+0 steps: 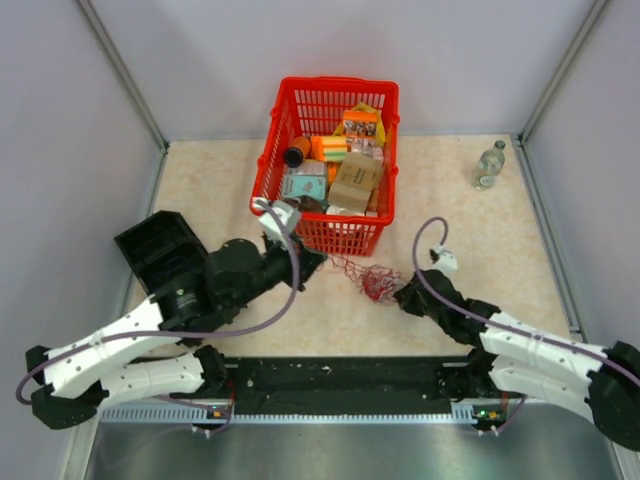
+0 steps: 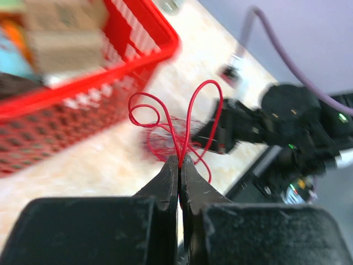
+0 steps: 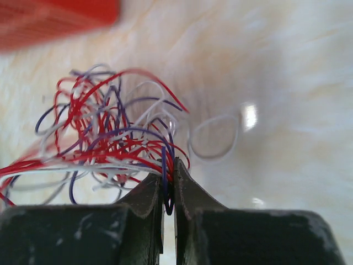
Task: Untangle the cables
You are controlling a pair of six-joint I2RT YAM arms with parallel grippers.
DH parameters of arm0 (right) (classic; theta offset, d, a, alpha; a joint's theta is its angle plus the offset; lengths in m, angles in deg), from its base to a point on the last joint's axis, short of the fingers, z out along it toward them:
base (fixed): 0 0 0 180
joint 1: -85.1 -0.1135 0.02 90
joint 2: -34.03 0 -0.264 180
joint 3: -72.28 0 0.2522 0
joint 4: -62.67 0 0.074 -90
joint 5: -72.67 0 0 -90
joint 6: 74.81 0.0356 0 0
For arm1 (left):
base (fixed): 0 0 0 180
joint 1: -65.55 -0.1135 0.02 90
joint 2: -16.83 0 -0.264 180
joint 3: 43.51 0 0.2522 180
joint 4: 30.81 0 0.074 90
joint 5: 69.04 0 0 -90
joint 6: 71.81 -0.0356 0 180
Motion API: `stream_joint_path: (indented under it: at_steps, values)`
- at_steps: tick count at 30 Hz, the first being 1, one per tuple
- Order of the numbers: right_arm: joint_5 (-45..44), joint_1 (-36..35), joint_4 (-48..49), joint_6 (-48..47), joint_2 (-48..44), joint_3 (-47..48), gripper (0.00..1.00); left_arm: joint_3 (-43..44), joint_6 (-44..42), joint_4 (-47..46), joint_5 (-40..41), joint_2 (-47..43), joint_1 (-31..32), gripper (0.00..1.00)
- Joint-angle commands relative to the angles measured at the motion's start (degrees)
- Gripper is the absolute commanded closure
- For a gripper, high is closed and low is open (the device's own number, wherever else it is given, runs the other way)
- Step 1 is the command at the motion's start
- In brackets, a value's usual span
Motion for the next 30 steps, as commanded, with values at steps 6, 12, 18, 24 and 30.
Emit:
stream_joint_path:
  at_steps: [6, 12, 18, 24, 30]
  values:
    - [-12.4, 14.3, -28.1, -0.6, -21.0, 2.4, 1.0, 9.3, -7.3, 10.7, 26.9, -11.4, -0.1, 1.0]
    - [-16.7, 14.3, -34.1, -1.0, -18.8, 6.0, 1.0, 7.0, -3.8, 11.4, 22.0, -10.6, 0.0, 1.0]
    - [-14.3, 20.7, -36.4, 1.5, -20.6, 6.5, 1.0, 6.8, -1.9, 13.7, 28.2, -14.0, -0.1, 1.0]
    - [-11.3, 34.0, -36.3, -1.1, -25.0, 7.2, 1.0, 7.5, -2.3, 17.8, 35.9, -19.3, -0.1, 0.99]
    - [-3.3, 38.9, -31.3, -9.9, -21.8, 8.5, 1.0, 5.8, -3.5, 16.6, 29.6, -21.2, -0.1, 1.0]
